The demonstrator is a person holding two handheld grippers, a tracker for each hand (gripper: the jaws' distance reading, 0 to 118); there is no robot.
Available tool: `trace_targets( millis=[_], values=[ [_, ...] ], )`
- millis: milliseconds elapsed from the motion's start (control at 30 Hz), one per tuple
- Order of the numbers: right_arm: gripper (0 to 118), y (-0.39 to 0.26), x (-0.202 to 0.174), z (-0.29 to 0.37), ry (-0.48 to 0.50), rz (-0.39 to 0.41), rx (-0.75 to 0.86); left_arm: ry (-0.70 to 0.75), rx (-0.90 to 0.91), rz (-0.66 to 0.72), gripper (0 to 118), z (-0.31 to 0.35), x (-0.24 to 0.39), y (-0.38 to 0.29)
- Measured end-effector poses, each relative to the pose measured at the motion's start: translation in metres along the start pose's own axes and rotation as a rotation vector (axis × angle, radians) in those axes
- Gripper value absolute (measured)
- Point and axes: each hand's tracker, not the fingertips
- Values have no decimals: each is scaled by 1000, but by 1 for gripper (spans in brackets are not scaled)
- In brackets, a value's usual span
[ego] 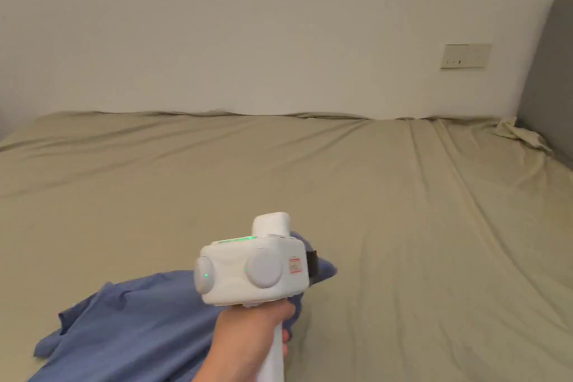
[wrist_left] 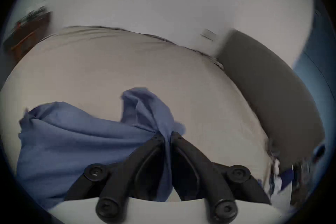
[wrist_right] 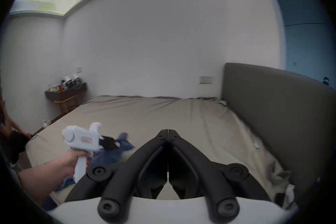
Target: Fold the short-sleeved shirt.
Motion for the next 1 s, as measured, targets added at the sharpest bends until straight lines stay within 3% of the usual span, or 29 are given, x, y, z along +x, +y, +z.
trace_targets(
  millis=[133, 267, 400, 500, 533, 567, 600, 667, 833, 933, 1000],
  values=[
    [2, 20, 38, 50, -104, 25, 52, -129, -36, -125, 3, -10, 129, -20],
    [2, 31, 62, 90, -172, 22, 88, -218, -73, -235, 2, -3, 216, -47],
    [2, 31, 72, 110, -188, 17, 103, -226, -142, -339, 3, -7, 261, -95],
    [2, 24, 71, 112, -180, 28, 94, -169, -190, -323, 3, -22, 265, -141],
    [2, 22, 71, 111, -170, 26, 91, -184, -181, -305, 25, -24, 263, -156],
    [2, 21, 70, 110, -161, 22, 87, -180, -158, -275, 75, -27, 258, -164],
    [2, 19, 70, 109, -149, 22, 84, -196, -174, -238, 116, -25, 255, -166],
    [2, 17, 68, 105, -128, 26, 79, -280, -120, -170, 118, -7, 245, -156],
    [2, 18, 55, 91, -38, 9, 110, -221, 104, -218, 118, 86, 183, -78],
    [2, 11, 40, 79, 69, -16, 105, -95, 273, -176, 118, 164, 114, -58],
    [2, 2, 27, 66, 130, -28, 86, 70, 332, -161, 118, 208, 72, -65]
  ],
)
